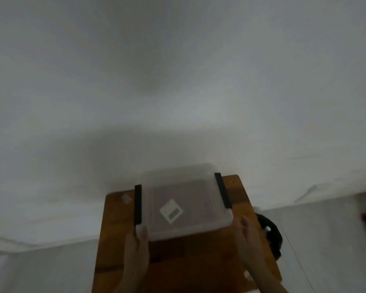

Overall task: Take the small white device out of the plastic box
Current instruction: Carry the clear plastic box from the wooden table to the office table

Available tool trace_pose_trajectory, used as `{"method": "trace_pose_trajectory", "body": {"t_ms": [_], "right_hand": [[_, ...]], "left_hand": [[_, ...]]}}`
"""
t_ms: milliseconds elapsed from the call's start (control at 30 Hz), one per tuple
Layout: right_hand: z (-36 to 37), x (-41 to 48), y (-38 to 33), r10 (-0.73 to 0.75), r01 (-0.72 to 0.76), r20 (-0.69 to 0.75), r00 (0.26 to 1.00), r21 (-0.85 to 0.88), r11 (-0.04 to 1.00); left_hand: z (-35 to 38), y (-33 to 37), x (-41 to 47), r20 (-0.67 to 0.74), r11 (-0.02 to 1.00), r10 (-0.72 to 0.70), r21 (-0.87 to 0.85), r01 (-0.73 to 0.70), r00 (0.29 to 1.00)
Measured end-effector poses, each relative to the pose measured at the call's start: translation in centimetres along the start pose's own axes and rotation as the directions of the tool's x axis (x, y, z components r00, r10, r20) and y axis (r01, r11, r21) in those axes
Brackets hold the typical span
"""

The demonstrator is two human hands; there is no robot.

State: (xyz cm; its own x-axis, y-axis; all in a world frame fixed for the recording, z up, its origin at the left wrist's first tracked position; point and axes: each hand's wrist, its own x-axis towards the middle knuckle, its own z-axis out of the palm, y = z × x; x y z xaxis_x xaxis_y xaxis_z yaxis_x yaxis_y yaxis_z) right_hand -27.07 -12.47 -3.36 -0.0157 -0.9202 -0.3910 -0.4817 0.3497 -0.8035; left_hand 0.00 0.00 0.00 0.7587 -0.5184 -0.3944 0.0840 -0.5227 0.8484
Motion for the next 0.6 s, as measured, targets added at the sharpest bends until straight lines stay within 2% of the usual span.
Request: {"method": "trace_pose_trajectory", "body": {"t_ms": [33, 133, 233, 333, 467, 600], "right_hand": [[0.8, 0.1, -1.0, -0.084, 0.086, 0.037, 0.996, -0.041, 0.995], [2.7, 1.6, -4.2, -0.103, 0.104, 0.046, 0.994, -0.025, 0.994], [3.3, 1.8, -3.8, -0.113, 0.115, 0.068, 0.991, -0.032, 0.993], [4.2, 2.8, -5.2, -0.114, 0.119, 0.079, 0.99, -0.054, 0.991], [4.9, 3.9, -5.8, -0.115, 0.127, 0.094, 0.989, -0.143, 0.981], [5.1, 4.3, -6.4, -0.133, 0.139, 0.042, 0.99, -0.244, 0.96]], "left_hand": [[0.6, 0.3, 0.7, -0.007, 1.0, -0.015, -0.021, 0.015, 1.0], [1.6, -0.8, 2.3, -0.037, 0.992, -0.121, -0.04, 0.119, 0.992], [2.2, -1.5, 1.8, -0.059, 0.99, -0.138, -0.044, 0.136, 0.989], [2.3, -1.0, 2.6, -0.146, 0.986, -0.167, -0.054, 0.161, 0.975], [1.6, 0.0, 5.5, -0.186, 0.993, -0.055, 0.097, 0.074, 0.981], [2.0, 1.0, 7.1, -0.111, 0.957, 0.063, 0.29, -0.029, 0.992]]}}
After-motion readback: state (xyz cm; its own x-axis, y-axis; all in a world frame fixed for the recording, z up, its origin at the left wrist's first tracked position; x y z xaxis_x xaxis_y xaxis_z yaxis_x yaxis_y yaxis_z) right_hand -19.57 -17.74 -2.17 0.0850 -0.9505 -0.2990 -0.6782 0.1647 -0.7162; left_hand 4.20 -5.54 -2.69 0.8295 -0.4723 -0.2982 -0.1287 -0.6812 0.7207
